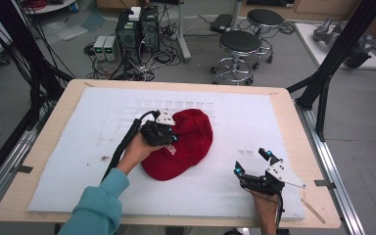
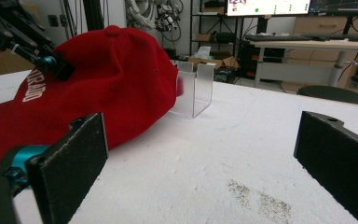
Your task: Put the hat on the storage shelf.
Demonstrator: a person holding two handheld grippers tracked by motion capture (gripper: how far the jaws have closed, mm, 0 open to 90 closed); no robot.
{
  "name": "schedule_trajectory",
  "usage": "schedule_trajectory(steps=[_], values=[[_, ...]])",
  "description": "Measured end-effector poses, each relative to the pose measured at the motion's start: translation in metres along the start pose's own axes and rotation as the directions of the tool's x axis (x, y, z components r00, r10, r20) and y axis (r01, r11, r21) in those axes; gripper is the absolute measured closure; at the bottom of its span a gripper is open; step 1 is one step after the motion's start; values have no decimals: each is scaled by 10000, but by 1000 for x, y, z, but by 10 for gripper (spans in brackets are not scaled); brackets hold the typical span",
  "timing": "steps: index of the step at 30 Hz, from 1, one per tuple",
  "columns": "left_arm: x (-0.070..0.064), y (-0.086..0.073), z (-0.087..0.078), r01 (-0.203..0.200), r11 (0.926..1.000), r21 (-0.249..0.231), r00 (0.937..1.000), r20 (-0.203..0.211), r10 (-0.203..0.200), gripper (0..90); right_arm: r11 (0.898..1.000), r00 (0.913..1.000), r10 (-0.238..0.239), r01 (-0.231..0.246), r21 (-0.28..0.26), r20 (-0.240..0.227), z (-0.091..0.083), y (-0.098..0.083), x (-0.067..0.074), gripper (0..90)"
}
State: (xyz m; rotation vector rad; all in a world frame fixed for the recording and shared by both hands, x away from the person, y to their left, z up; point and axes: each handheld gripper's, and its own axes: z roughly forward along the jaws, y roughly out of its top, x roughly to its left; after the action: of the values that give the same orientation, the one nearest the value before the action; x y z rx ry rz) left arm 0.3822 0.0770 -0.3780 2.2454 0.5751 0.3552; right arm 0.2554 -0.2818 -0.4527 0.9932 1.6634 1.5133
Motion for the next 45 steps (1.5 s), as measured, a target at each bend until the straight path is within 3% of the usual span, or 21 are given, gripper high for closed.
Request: schedule_trajectory(steps=[11,15,18,24,26,27,28,29,30,31,33,35,36,37,38,39,41,42,43,44,45], values=[[4,0,-8,352,9981,-504,9993,122,-346,867,10000,10000,43,-43,-56,4,0,0,-1,17],[5,1,-13,605,9916,-1145,9981,204,-586,867,10000,10000,59,-59,-57,11,0,0,-1,17],[7,2,-19,546,9853,-1620,9985,90,-539,867,10000,10000,2,-2,-58,25,0,0,-1,17],[16,2,-33,867,9555,-2821,9959,11,-901,867,10000,9999,-12,11,65,103,1,1,0,17],[19,2,-37,994,9478,-3031,9947,44,-1029,867,9997,9999,-83,80,232,125,3,2,1,17],[19,2,-37,994,9478,-3031,9947,44,-1029,867,9993,9998,-118,113,344,136,4,2,1,17],[21,1,-41,1007,9410,-3231,9943,2,-1063,868,9989,9998,-156,150,446,132,5,3,2,17],[21,1,-41,1007,9410,-3231,9943,2,-1063,868,9985,9997,-204,198,510,107,6,4,3,17],[22,1,-44,1175,9289,-3511,9925,99,-1218,868,9983,9999,-145,142,559,57,7,5,4,17],[23,1,-46,1244,9229,-3644,9916,126,-1286,868,9983,9999,-128,126,578,24,8,8,5,18],[24,1,-47,1269,9187,-3741,9913,146,-1310,868,9986,10000,36,-32,525,-75,9,14,8,18],[23,2,-49,1345,9074,-3981,9902,185,-1387,868,9987,9998,101,-92,506,-178,11,22,11,17],[23,2,-49,1345,9074,-3981,9902,185,-1387,867,9987,9998,101,-92,506,-178,11,22,11,17],[23,2,-49,1356,9053,-4026,9901,204,-1392,868,9985,9992,182,-163,517,-365,14,30,14,18],[22,3,-50,1381,8966,-4208,9896,224,-1420,868,9981,9985,307,-282,553,-456,16,34,16,18],[22,3,-50,1381,8966,-4208,9896,224,-1420,867,9981,9976,344,-311,540,-606,17,38,19,18],[21,4,-53,1412,8801,-4534,9893,326,-1419,868,9983,9961,340,-300,499,-811,21,45,24,18],[20,4,-54,1426,8744,-4637,9892,379,-1413,867,9979,9945,418,-368,527,-956,22,49,26,25],[20,4,-54,1426,8744,-4637,9892,379,-1413,868,9978,9925,457,-399,531,-1133,24,52,29,43],[19,5,-55,1470,8638,-4820,9886,417,-1450,867,9975,9911,488,-421,559,-1240,25,55,32,44],[19,5,-56,1491,8609,-4865,9883,452,-1456,867,9974,9913,472,-400,603,-1230,27,58,35,46]])
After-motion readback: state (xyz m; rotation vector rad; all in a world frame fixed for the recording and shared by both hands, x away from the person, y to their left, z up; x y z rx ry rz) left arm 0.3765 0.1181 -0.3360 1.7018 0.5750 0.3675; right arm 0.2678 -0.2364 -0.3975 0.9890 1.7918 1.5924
